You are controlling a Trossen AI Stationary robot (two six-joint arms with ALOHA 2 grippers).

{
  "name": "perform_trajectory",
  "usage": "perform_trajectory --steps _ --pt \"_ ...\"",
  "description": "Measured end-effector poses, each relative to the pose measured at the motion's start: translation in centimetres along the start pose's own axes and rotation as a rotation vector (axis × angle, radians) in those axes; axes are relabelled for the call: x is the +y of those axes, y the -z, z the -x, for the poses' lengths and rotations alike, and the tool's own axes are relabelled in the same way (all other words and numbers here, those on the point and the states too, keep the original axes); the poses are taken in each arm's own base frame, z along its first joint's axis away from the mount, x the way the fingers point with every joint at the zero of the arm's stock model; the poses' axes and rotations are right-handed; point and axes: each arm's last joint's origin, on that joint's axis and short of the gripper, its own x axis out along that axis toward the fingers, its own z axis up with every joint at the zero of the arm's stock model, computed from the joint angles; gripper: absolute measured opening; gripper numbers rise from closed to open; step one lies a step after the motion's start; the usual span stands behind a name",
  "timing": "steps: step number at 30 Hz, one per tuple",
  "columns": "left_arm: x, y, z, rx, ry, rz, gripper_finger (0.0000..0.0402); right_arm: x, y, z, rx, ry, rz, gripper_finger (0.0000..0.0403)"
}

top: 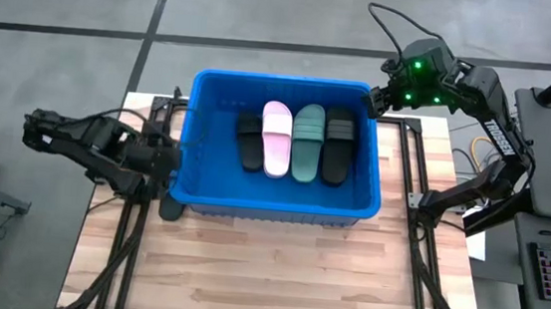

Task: Pick and place slides into bin
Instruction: Put the black slide into the blue bin

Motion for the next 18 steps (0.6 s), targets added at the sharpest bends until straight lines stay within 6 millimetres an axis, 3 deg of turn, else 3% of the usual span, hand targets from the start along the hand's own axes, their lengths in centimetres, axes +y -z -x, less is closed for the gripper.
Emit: perform_trajectory --steps 10,18 --pt "-3.0 -0.8 -2.1 0.115 0.05 0.007 0.0267 -0.4 0.9 -2.5 0.087 0.038 0.017 0.0194" --pt "-4.1 -0.8 -2.0 0.126 0.057 0.203 0.0267 -0.6 1.0 -2.9 0.074 0.109 0.022 0.0194"
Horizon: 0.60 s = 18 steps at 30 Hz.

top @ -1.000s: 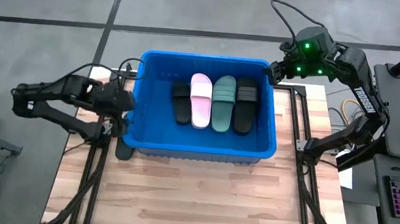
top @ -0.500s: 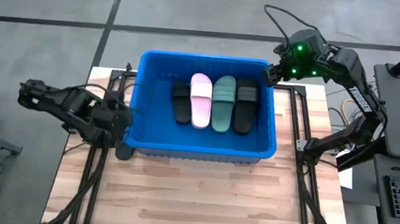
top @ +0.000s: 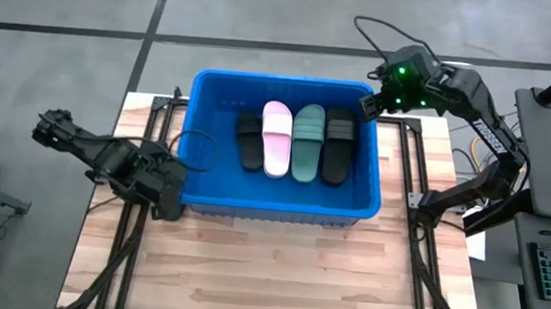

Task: Pick and place slides into bin
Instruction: Put the black slide into the blue bin

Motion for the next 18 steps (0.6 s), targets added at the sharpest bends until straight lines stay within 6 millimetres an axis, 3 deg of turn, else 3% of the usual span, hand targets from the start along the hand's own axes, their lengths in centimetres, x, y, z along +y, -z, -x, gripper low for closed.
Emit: perform_trajectory --steps 4,9,18 --pt "0.4 1.0 0.7 -0.011 0.058 0.106 0.0267 0.0 -0.4 1.1 -0.055 0.013 0.013 0.0194" --pt "-0.1 2.3 0.6 0.1 0.173 0.124 0.0267 0.0 -0.8 2.5 -0.107 -0.001 0.045 0.0194" --pt "-2.5 3.7 -2.4 0.121 0.003 0.106 0.0267 0.0 -0.8 2.9 -0.114 -0.002 0.072 0.0194"
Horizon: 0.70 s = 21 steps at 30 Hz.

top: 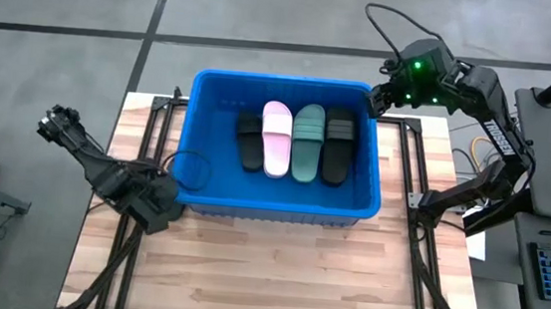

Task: Pick and place slides into bin
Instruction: Put the black slide into the blue bin

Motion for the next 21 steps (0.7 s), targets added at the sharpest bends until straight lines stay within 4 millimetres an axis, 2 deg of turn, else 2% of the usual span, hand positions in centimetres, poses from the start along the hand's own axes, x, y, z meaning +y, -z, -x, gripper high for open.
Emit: perform_trajectory --steps 5,11,15,18,21 --pt "1.2 0.8 1.1 -0.093 0.044 0.158 0.0267 0.0 0.0 0.0 0.0 0.0 0.016 0.0194" --pt "5.2 1.6 3.1 -0.413 0.102 0.467 0.0267 0.0 0.0 0.0 0.0 -0.001 0.016 0.0194" --pt "7.6 2.3 3.8 -0.542 0.151 0.608 0.0267 0.0 0.0 0.0 0.001 -0.002 0.016 0.0194" --pt "9.4 2.6 4.6 -0.666 0.149 0.689 0.0267 0.0 0.0 0.0 0.001 -0.003 0.007 0.0194" --pt "11.0 2.7 6.4 -0.841 0.131 0.645 0.0267 0.0 0.0 -0.1 0.001 -0.004 -0.016 0.0194"
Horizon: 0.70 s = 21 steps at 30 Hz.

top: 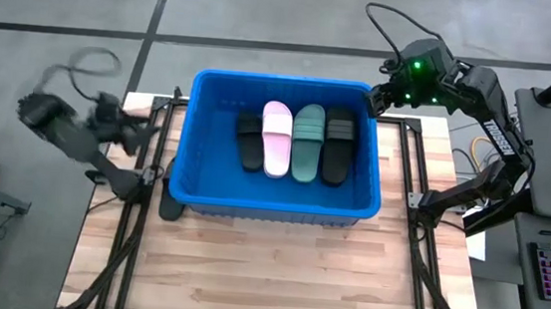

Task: Pick and place slides into bin
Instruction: Put the black slide into the blue bin

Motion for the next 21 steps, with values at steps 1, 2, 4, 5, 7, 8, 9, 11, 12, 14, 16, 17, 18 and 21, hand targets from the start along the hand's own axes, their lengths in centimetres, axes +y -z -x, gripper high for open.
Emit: perform_trajectory --steps 1,2,4,5,7,8,9,11,12,14,16,17,18,21 --pt "0.0 -0.8 0.5 -0.039 0.038 -0.039 0.0267 0.0 0.0 0.0 0.0 0.0 -0.007 0.0194" --pt "-0.2 -1.6 0.9 -0.073 0.084 -0.088 0.0267 0.0 0.0 0.0 -0.001 0.0 -0.009 0.0194" --pt "-1.4 -2.6 1.5 -0.132 0.173 -0.235 0.0267 0.0 0.0 0.0 -0.001 0.0 -0.014 0.0194" --pt "-2.1 -3.1 1.7 -0.175 0.212 -0.31 0.0267 0.0 0.0 0.0 -0.002 -0.001 -0.019 0.0194" --pt "-3.4 -4.0 2.0 -0.279 0.248 -0.45 0.0267 0.0 0.0 0.0 -0.002 -0.001 -0.04 0.0194" --pt "-3.8 -4.5 2.2 -0.327 0.238 -0.496 0.0267 0.0 0.0 0.0 -0.002 -0.001 -0.057 0.0194" --pt "-3.9 -5.0 2.5 -0.361 0.221 -0.523 0.0267 0.0 0.0 0.0 -0.002 -0.001 -0.076 0.0194" --pt "-3.7 -5.7 3.0 -0.397 0.171 -0.57 0.0265 0.0 0.0 0.0 -0.003 -0.001 -0.115 0.0194" --pt "-3.5 -6.0 3.1 -0.41 0.15 -0.59 0.0262 0.0 0.0 0.0 -0.003 -0.001 -0.133 0.0194" --pt "-3.5 -6.4 3.4 -0.422 0.156 -0.611 0.0255 0.0 0.0 0.0 -0.003 -0.001 -0.161 0.0194" --pt "-4.2 -6.4 3.4 -0.418 0.228 -0.642 0.0245 0.0 0.0 0.0 -0.003 -0.002 -0.18 0.0194" --pt "-4.9 -6.1 3.2 -0.408 0.267 -0.679 0.024 0.0 0.0 0.0 -0.004 -0.002 -0.187 0.0194" --pt "-5.7 -5.7 2.8 -0.392 0.296 -0.72 0.0236 0.0 0.0 0.0 -0.004 -0.002 -0.194 0.0194" --pt "-8.6 -4.2 1.5 -0.327 0.378 -0.824 0.0229 0.0 -0.1 0.0 -0.005 -0.003 -0.198 0.0194"
